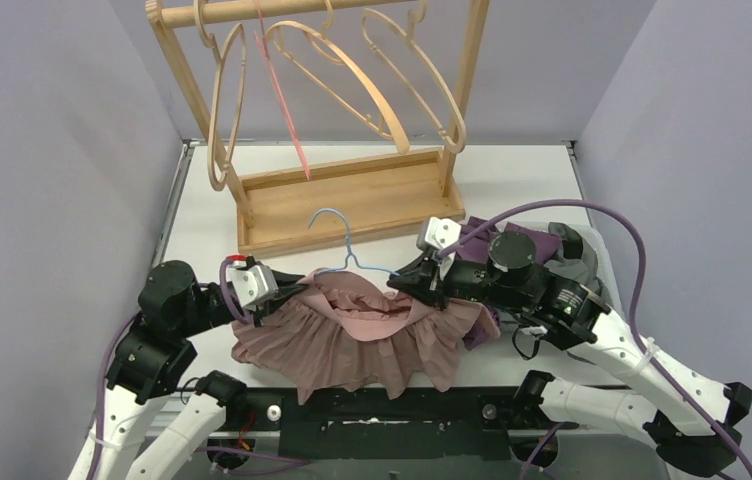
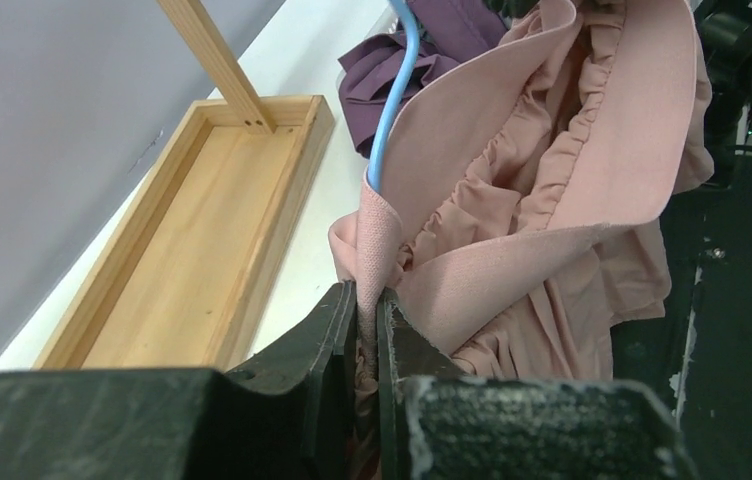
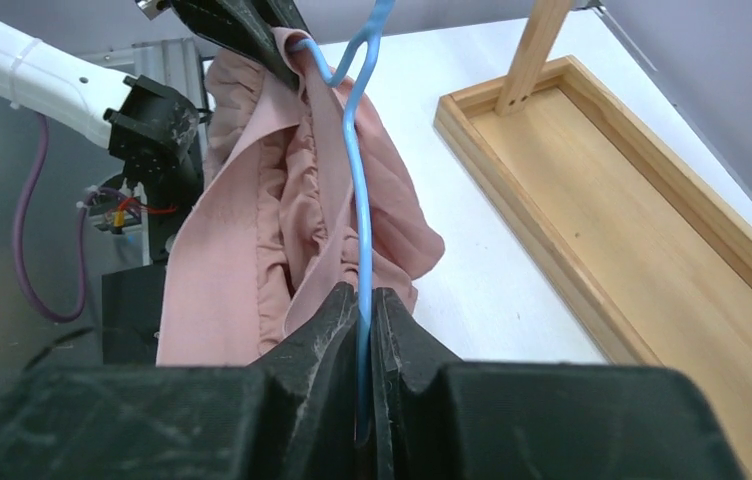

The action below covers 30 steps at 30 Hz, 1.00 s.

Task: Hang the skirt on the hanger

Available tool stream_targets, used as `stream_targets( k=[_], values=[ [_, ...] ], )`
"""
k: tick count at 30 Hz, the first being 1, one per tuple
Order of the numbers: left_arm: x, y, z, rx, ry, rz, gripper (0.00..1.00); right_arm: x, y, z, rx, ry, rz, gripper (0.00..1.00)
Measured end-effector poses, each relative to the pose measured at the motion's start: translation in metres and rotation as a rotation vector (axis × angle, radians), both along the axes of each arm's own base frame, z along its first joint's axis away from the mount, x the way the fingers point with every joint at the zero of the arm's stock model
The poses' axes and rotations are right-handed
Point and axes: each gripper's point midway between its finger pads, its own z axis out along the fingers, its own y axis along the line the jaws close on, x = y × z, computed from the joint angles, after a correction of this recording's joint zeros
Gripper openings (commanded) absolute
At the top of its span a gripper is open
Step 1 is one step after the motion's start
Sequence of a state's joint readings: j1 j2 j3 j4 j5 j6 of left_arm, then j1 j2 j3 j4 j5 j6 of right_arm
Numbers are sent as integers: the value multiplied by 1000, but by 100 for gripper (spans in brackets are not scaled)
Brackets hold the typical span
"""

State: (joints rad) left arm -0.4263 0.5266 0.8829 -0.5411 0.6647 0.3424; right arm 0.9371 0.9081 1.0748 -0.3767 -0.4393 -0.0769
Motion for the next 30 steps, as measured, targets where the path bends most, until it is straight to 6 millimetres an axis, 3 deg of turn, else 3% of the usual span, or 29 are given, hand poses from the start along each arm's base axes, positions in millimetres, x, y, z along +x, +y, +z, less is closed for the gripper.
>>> stream_targets(
  k=[1, 4, 9, 16, 21, 30],
  values=[
    [-1, 0, 1, -7, 11, 2, 15, 0, -2, 1, 3, -1, -7, 0],
    [3, 4, 1, -18, 44, 52, 39, 3, -14, 6, 10, -7, -61, 0],
    [20, 19, 12, -100, 124, 235, 62, 11, -35, 14, 24, 10, -177, 0],
    [45, 34, 57, -304, 184, 441, 67, 39, -53, 8, 10, 81, -405, 0],
    [65, 35, 88, -362, 199, 505, 87, 53, -78, 4, 29, 87, -578, 0],
    [85, 26, 118, -403, 191, 501, 88, 67, -124, -22, 44, 74, -823, 0]
  ],
)
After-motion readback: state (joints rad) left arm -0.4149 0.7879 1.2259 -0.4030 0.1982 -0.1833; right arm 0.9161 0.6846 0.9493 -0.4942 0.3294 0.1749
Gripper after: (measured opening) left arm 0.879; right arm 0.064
